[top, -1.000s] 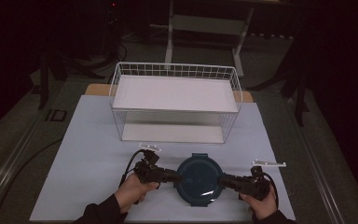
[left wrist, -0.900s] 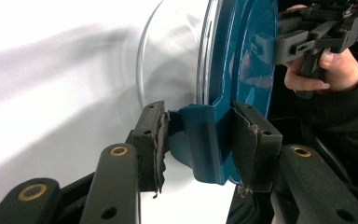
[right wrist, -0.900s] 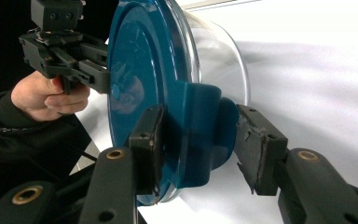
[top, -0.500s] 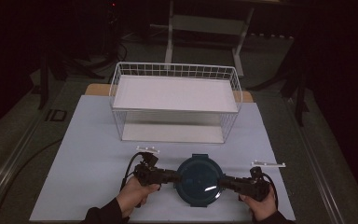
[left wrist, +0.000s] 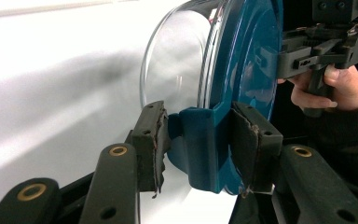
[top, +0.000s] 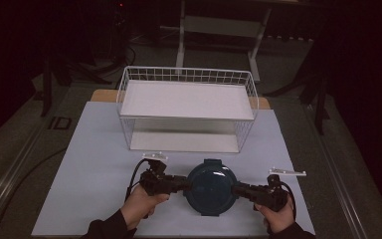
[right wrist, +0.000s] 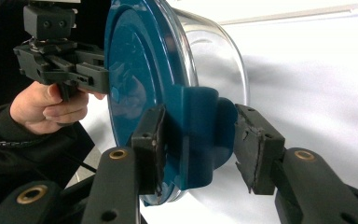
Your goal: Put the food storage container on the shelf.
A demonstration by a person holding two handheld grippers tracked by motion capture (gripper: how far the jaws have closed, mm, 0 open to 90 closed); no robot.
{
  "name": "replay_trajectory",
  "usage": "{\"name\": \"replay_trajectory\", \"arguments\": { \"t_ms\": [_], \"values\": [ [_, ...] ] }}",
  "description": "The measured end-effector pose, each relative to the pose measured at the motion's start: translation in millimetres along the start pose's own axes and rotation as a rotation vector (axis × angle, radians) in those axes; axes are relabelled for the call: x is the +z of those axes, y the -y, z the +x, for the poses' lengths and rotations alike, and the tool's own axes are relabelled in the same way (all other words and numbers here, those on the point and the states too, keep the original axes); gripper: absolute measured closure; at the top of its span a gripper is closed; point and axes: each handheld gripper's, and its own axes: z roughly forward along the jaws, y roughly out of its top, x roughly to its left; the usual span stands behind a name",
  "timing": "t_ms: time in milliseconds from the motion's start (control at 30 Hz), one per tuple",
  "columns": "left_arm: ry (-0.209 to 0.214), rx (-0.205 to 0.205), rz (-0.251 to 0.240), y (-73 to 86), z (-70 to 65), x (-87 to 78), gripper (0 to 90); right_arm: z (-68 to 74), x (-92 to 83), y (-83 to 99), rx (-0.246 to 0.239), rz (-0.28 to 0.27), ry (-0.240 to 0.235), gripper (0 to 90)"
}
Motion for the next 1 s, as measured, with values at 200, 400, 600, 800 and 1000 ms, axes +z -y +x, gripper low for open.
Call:
{"name": "replay_trajectory", "arguments": {
  "t_ms": [200, 400, 600, 800, 1000],
  "values": [
    [-0.018, 0.032, -0.04, -7.5, 3.0, -15.0, 57.2, 8.0, 8.1, -17.6, -0.058, -0.008, -0.004, 55.8],
    [-0.043, 0.05, -0.086, -15.7, 9.7, -29.5, 57.2, 15.8, 19.7, -38.6, -0.112, -0.011, -0.003, 55.8],
    [-0.07, 0.066, -0.12, -23.3, 21.9, -39.2, 57.2, 14.2, 36.3, -56.5, -0.144, -0.018, -0.016, 55.7],
    [-0.104, 0.074, -0.151, -30.7, 38.6, -39.2, 57.0, 1.7, 55.5, -72.5, -0.166, -0.023, -0.025, 55.7],
    [-0.117, 0.096, -0.156, -40.1, 56.9, -34.5, 57.0, -9.6, 65.8, -80.6, -0.187, -0.037, -0.035, 55.7]
  ]
}}
